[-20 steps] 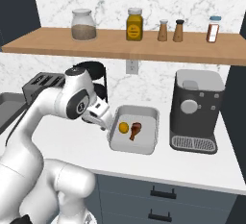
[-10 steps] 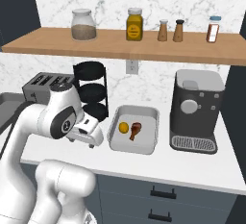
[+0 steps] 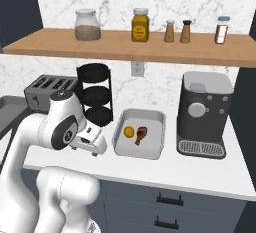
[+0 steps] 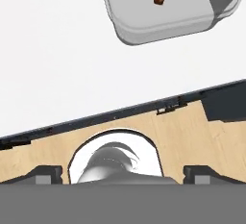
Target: Place one lemon and one chicken drumstick in each tupperware on the nearby counter, to pack two identical lunches.
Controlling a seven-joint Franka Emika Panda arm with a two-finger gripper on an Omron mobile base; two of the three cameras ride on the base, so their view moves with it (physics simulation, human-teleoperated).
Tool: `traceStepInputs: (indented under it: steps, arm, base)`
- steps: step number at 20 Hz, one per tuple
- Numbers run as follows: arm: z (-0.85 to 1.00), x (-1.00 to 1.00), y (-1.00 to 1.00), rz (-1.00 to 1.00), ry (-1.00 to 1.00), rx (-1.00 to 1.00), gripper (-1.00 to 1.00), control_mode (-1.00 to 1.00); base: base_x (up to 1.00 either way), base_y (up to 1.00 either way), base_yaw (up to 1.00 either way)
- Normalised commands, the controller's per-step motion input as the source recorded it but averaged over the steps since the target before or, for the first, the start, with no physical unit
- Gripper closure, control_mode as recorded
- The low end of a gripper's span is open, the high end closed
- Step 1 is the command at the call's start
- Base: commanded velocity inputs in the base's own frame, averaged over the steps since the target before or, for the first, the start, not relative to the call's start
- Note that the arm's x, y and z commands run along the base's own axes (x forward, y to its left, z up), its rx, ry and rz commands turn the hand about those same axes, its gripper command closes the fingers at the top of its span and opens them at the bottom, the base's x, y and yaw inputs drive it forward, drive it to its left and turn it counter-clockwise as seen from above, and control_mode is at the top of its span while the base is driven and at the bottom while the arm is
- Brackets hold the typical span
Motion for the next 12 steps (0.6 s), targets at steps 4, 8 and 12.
traceStepInputs:
  steps: [4, 8, 12]
  arm:
    - [0.0, 0.0, 0.0, 0.0, 0.0, 0.0, -1.0, 1.0]
    - [0.0, 0.0, 0.0, 0.0, 0.0, 0.0, -1.0, 1.0]
    - [0.0, 0.0, 0.0, 0.0, 0.0, 0.0, -1.0, 1.0]
  base:
    - [-0.95, -0.01, 0.0]
    - [-1.0, -0.35, -0.11]
    - [-0.99, -0.83, -0.35]
